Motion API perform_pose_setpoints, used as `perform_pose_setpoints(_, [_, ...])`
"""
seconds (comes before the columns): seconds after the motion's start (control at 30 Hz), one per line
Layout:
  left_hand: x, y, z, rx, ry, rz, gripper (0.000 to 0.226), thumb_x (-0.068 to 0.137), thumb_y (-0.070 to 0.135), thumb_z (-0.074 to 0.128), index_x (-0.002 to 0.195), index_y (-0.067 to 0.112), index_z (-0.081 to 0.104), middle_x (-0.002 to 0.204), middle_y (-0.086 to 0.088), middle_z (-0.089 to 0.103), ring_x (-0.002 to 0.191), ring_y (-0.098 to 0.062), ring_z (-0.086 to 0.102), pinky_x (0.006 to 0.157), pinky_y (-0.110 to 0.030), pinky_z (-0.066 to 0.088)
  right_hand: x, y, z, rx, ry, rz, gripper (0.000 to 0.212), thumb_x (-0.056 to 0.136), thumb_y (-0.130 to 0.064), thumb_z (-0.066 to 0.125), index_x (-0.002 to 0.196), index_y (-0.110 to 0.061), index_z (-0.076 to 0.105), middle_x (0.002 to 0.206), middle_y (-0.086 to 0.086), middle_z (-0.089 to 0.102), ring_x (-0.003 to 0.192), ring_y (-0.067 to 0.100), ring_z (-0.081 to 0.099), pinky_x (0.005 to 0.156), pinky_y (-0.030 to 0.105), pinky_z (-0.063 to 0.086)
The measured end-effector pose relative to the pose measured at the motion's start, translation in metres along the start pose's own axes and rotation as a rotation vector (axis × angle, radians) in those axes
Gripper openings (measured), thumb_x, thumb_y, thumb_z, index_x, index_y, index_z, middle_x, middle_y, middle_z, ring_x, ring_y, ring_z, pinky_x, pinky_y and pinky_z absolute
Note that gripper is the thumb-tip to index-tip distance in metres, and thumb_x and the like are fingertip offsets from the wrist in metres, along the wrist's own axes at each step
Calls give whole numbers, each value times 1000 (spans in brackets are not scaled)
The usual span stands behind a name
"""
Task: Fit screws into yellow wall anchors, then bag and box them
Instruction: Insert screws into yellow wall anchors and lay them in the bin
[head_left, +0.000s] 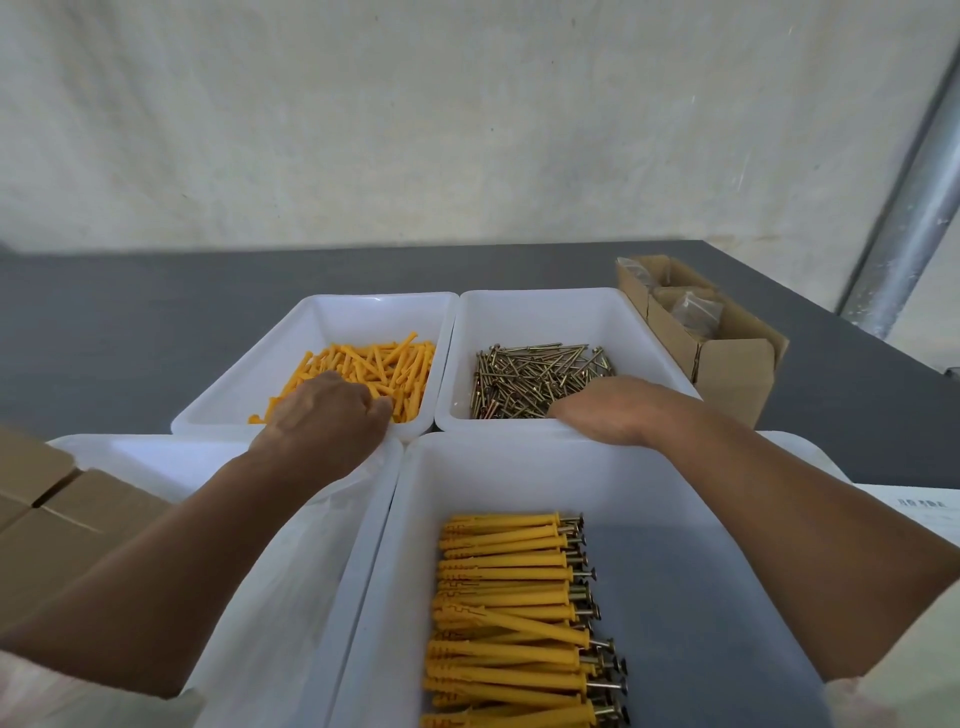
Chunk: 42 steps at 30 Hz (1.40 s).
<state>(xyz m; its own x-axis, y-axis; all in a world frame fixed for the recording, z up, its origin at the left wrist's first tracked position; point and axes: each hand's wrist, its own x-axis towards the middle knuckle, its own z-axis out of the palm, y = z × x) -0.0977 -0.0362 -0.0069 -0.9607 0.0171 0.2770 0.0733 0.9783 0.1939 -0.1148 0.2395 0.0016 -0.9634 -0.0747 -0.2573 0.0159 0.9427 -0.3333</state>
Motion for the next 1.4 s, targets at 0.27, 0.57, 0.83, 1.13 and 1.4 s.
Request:
perform_pose_setpoints(0.27, [-2, 5, -3, -140, 96, -30, 23, 90, 13, 47, 91, 16, 70, 94, 0, 51, 82, -14, 48, 64, -24, 33, -2, -3, -1, -13, -19, 3, 39, 92, -46, 40, 106, -19, 65, 114, 3, 60, 100, 20, 54, 82, 36, 41])
perform_pose_setpoints(0.57, [-4, 12, -7, -259, 265, -12, 16, 88, 12, 62, 102, 18, 69, 106, -1, 54, 86, -17, 54, 69, -21, 36, -13, -11, -7, -73, -138, -87, 39, 104, -24, 30, 121, -4, 59, 121, 10, 58, 111, 24, 53, 73, 31, 33])
perform_pose_setpoints(0.83, [-12, 35, -23, -522, 277, 2, 4, 88, 29, 66, 91, 28, 69, 84, 11, 66, 68, -5, 61, 56, -13, 42, -10, -6, -4, -71, -93, -78, 33, 101, -32, 32, 90, -17, 59, 101, 1, 56, 93, 18, 52, 74, 29, 36])
perform_pose_setpoints(1.13, [-23, 62, -23, -1310, -155, -155, 13, 91, 18, 66, 84, 6, 66, 75, -7, 65, 64, -10, 61, 65, -24, 56, -6, -4, -2, -56, -6, -3, 31, 80, -52, 33, 71, -27, 49, 99, 1, 57, 93, 23, 54, 89, 43, 46])
perform_pose_setpoints(1.4, [-29, 70, -16, -1347, -234, -118, 12, 91, 16, 65, 83, 9, 64, 66, -1, 66, 62, -9, 63, 65, -25, 57, 0, -2, 0, -48, 59, 3, 33, 70, -51, 37, 68, -23, 56, 83, -2, 62, 80, 20, 58, 71, 38, 45])
